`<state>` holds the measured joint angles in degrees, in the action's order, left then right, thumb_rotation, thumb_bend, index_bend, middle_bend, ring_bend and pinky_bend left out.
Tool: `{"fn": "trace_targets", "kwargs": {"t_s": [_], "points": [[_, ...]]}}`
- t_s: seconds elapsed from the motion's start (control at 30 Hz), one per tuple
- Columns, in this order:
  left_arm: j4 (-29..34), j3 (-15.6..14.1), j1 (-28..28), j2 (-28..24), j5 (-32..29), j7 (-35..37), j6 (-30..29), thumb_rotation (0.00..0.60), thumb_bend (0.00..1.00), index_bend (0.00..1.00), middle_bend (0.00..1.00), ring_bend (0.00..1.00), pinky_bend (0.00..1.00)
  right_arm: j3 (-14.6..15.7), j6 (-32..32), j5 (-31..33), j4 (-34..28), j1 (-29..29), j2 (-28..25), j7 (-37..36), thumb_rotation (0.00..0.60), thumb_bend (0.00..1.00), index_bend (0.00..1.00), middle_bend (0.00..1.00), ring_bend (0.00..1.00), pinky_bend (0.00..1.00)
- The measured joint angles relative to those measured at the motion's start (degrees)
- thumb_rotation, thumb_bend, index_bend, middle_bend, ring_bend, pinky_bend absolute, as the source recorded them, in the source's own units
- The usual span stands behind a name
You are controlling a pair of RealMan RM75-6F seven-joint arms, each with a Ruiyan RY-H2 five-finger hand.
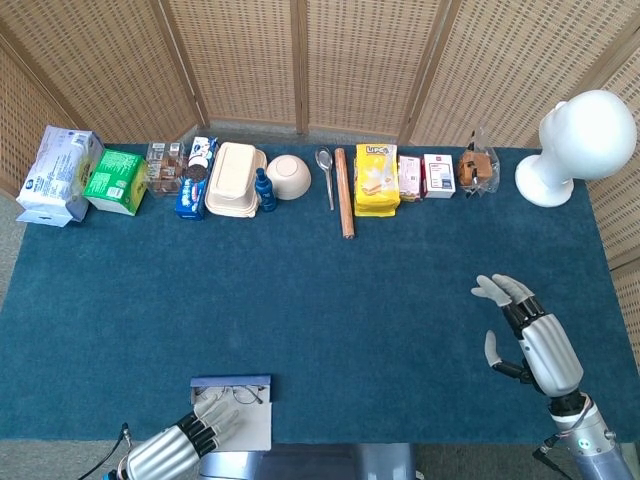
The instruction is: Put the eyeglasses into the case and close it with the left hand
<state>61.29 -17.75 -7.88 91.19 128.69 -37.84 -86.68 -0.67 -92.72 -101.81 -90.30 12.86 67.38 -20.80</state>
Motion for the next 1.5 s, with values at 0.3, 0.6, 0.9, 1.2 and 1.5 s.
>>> {"fn": "trace_targets", "kwargs": {"t_s": [0.3,0.6,0.9,1.2,1.5], "points": [[0.3,0.9,0.1,0.3,-0.8,0.8,-1.6,0.484,0.22,0.01,0.00,0.00,0.00,0.1,-0.1,0.0,0.4,-0.1,0.1,-0.2,0.464,0.67,0.02,0.25,0.11,0.15],[0.7,2.4,0.5,1.3,-2.7,2.6,-3.8,0.489,0.24,0.11,0.00,0.00,0.00,0.3,0.2,0.2,0.7,-0.4,0.1,-0.1,0.465,0.67,0.02,0.25,0.11,0.15],[1.1,2.7,0.5,1.8,-4.0,3.9,-3.2,0.488,0.29,0.25,0.04,0.00,0.00,0.5,0.5,0.4,0.7,-0.4,0.0,-0.3,0.468,0.67,0.02,0.25,0.11,0.15],[3.0,2.8,0.1,1.4,-5.4,3.9,-1.1,0.483,0.35,0.27,0.05,0.00,0.00,0.8,0.8,0.4,0.9,-0.6,-0.2,-1.0,0.469,0.66,0.02,0.25,0.11,0.15],[6.5,3.2,-0.4,0.4,-7.5,3.4,1.9,0.486,0.38,0.28,0.05,0.00,0.00,1.2,0.9,0.3,1.1,-0.7,-0.3,-1.9,0.465,0.67,0.03,0.25,0.11,0.15]]}}
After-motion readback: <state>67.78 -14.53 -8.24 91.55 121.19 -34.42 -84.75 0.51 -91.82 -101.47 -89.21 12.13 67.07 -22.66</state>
